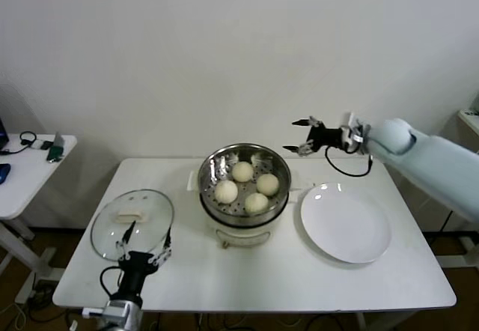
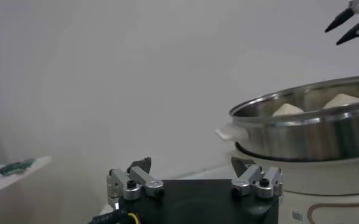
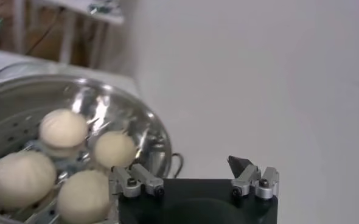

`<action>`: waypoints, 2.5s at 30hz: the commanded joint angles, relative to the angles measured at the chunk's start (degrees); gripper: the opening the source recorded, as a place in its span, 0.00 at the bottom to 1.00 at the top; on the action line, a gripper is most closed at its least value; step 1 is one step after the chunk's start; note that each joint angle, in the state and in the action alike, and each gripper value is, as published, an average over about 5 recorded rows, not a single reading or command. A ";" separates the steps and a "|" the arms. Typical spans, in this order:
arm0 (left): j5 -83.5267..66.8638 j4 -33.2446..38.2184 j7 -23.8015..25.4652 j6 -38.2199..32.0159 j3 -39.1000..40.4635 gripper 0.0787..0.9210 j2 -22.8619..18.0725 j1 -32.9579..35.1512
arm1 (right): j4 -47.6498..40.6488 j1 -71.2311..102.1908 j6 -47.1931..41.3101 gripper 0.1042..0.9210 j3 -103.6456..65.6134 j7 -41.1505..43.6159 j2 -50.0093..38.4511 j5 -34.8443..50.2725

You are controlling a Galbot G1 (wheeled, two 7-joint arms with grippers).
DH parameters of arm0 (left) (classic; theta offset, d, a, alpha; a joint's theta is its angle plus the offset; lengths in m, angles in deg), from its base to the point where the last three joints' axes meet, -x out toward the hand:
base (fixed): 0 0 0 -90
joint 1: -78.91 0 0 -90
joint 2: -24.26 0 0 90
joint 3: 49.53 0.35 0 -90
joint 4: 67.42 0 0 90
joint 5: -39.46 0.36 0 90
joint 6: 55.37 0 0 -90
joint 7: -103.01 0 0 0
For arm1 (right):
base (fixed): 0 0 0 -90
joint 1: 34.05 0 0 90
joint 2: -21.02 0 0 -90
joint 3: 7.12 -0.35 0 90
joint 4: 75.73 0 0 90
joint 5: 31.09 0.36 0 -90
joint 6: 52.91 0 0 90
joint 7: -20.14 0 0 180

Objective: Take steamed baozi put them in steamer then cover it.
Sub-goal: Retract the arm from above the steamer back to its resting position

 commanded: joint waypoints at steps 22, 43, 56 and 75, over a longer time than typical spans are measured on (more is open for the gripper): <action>54.99 2.09 -5.07 6.71 -5.63 0.88 3.00 0.95 | 23.71 84.52 1.26 0.88 -84.07 -18.93 22.14 -12.08; 74.98 -23.30 -2.70 7.39 -2.47 0.88 11.52 -16.05 | 22.44 90.29 2.50 0.88 -88.67 -15.37 22.80 -13.13; 73.15 -36.60 -2.56 4.35 -2.89 0.88 10.79 -27.60 | 21.36 89.06 2.46 0.88 -88.36 -14.53 23.33 -15.08; 72.19 -41.92 -4.27 4.02 -0.67 0.88 9.84 -33.30 | 20.49 89.60 3.12 0.88 -89.18 -13.94 25.43 -18.30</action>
